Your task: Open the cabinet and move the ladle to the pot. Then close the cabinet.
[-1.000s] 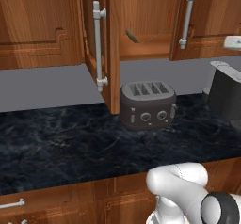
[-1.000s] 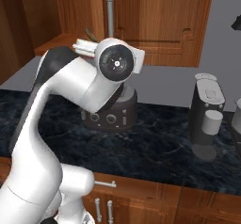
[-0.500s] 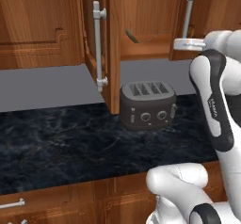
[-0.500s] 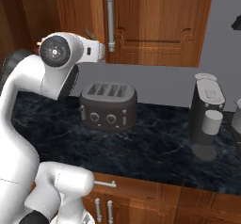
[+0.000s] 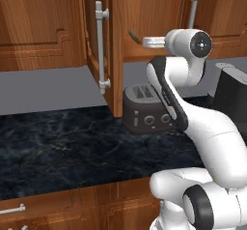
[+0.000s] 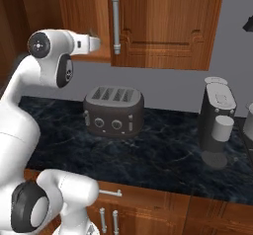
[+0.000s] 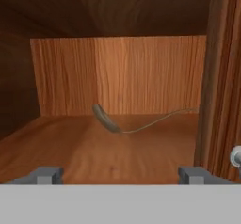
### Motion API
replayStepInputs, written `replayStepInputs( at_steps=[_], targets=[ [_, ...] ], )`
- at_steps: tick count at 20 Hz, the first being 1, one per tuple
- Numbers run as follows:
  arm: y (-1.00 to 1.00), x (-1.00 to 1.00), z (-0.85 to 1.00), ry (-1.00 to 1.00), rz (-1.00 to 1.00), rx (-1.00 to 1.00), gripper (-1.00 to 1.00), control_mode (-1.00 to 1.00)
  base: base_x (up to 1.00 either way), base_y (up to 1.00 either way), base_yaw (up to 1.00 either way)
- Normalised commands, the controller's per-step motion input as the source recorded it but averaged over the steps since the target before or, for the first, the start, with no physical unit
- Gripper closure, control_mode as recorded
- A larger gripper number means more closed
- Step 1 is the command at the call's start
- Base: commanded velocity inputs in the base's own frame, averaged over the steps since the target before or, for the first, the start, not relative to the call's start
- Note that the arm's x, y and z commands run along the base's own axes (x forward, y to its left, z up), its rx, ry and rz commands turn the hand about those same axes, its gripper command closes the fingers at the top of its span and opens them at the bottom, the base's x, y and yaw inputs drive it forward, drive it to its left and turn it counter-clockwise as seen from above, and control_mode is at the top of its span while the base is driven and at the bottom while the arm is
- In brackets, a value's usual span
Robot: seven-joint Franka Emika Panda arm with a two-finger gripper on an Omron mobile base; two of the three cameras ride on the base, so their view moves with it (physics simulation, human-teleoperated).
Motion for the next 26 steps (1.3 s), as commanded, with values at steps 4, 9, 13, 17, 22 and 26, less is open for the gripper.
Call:
replayStepInputs(
  at_steps=[4,9,13,17,22,26],
  targets=[
    [0.13,0.83,0.0,0.02,-0.22,-0.12,-1.0,-1.0,0.0,0.0,0.0],
    [0.01,0.72,0.0,0.05,-0.24,-0.11,-1.0,-1.0,0.0,0.0,0.0],
    [0.0,0.63,0.02,0.05,-0.24,-0.06,-1.0,-1.0,0.0,0.0,0.0],
    [-0.11,0.37,0.09,0.02,-0.26,-0.03,-1.0,-1.0,0.0,0.0,0.0],
    [-0.5,0.08,0.15,0.03,-0.25,-0.01,-1.0,-1.0,0.0,0.0,0.0],
    [-0.71,0.0,0.15,0.05,-0.23,0.0,-1.0,-1.0,0.0,0.0,0.0]
  ],
)
